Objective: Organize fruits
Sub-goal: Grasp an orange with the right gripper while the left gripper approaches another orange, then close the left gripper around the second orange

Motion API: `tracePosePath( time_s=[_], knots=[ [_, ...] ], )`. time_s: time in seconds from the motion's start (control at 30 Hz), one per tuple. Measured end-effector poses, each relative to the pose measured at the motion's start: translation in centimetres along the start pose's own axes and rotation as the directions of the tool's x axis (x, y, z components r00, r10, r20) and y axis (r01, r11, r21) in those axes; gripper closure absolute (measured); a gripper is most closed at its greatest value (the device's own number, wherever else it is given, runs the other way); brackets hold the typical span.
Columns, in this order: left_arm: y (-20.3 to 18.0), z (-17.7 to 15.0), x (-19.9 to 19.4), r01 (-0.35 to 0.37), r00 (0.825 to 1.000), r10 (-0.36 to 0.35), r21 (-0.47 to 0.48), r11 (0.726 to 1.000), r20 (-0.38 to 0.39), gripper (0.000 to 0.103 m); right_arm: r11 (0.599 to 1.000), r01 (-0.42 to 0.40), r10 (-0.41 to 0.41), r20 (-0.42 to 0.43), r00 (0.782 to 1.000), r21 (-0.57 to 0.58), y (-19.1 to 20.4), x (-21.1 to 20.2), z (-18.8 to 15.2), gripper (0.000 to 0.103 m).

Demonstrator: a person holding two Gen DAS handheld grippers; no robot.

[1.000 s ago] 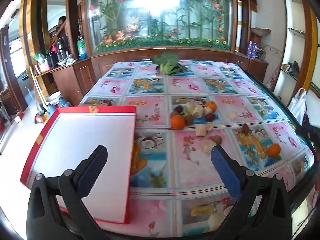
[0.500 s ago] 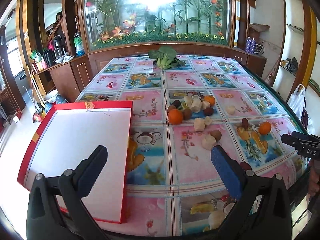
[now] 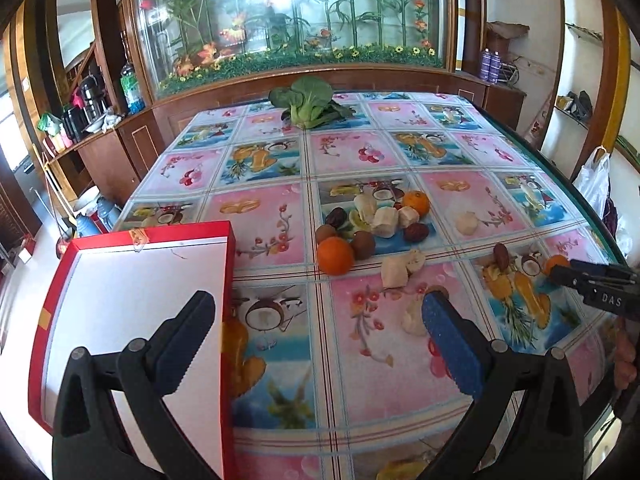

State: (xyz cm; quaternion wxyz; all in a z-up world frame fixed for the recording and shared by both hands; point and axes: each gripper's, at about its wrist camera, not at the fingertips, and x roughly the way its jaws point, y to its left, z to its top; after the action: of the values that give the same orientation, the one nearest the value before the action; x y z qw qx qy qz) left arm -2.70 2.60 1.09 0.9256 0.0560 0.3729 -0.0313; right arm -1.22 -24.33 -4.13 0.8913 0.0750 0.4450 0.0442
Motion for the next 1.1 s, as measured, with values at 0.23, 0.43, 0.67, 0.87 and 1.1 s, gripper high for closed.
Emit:
tracePosePath(
  time_s=[0.23,0.43,0.67,0.87,1.1],
  knots=[
    [1.0,1.4,3.6,0.010,0.999,-0.012,-0.052,0.999,-0.046,0.000,1.000,-0.007,0.008,-0.013,1.000,0.017,-0.3,0.4,0.1,0.059],
    [1.5,2.2,6.6,-0.027,0.995,0.020,-0.063,0.998,-0.101,0.005,1.000,-0.013,0.013,-0.011,1.000,0.018,-0.1,0.4,0.0,0.064],
    [1.7,2.2,8.7,0.012,0.989,-0.025,-0.089,0.996,-0.146,0.021,1.000,-0.010,0.010,-0.013,1.000,0.014,0.2,0.4,0.0,0.067],
    [0.9,2.7,9.3,0.043,0.985,-0.055,-0.079,0.996,-0.163,0.021,1.000,-0.010,0.010,-0.003,1.000,0.006,0.2,0.5,0.0,0.067],
    [0.7,2.4,10.3,0.100,0.975,-0.118,-0.104,0.990,-0.186,0.036,1.000,-0.008,0.008,0.010,1.000,-0.010,0.2,0.4,-0.2,0.067]
  ],
)
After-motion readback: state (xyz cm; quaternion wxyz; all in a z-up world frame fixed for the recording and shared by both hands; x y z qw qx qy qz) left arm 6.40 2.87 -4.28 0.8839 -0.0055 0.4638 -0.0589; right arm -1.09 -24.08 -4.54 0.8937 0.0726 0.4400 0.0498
